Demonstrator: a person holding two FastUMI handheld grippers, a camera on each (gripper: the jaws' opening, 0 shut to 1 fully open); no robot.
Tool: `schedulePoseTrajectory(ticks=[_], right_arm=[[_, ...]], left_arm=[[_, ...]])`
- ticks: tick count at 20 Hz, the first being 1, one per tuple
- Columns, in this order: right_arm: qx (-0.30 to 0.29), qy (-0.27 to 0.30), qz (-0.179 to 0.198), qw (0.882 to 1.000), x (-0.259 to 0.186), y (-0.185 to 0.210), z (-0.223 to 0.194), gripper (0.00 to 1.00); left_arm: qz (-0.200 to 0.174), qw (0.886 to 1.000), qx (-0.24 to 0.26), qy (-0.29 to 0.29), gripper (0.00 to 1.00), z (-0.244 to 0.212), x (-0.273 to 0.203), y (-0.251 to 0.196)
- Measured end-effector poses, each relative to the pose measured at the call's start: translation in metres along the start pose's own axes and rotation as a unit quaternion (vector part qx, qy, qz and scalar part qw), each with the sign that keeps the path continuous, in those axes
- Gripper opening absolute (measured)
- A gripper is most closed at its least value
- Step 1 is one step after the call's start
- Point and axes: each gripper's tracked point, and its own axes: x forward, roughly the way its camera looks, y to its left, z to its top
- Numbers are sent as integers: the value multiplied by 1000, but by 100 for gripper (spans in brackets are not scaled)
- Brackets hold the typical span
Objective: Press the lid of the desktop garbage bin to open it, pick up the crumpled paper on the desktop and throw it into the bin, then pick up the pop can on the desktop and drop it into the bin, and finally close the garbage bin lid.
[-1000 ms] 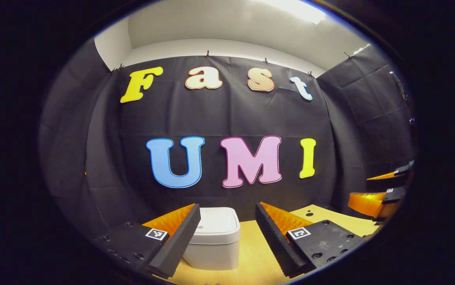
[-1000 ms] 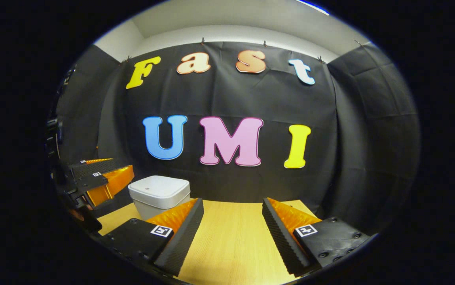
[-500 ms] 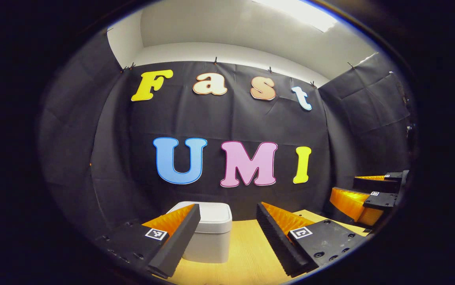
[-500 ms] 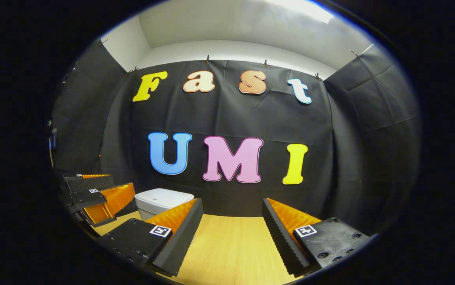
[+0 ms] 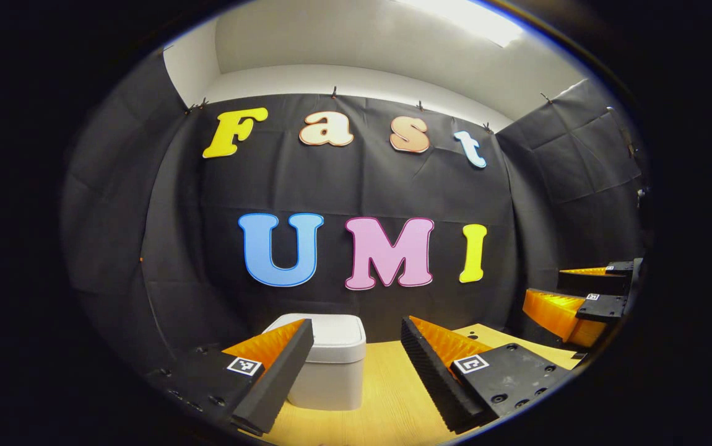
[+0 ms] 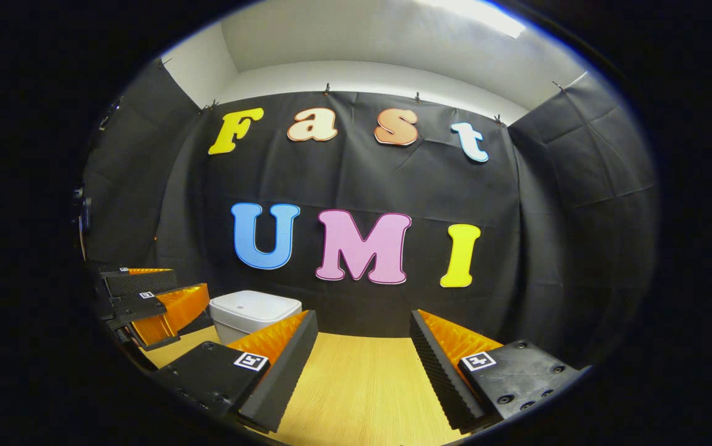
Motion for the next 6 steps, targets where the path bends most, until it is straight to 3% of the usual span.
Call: schedulePoseTrajectory(ticks=[6], right_arm=[[-5,11,-4,1000,5,-5,-1,97]], left_arm=[[2,1000,7,-10,96,7,9,2]])
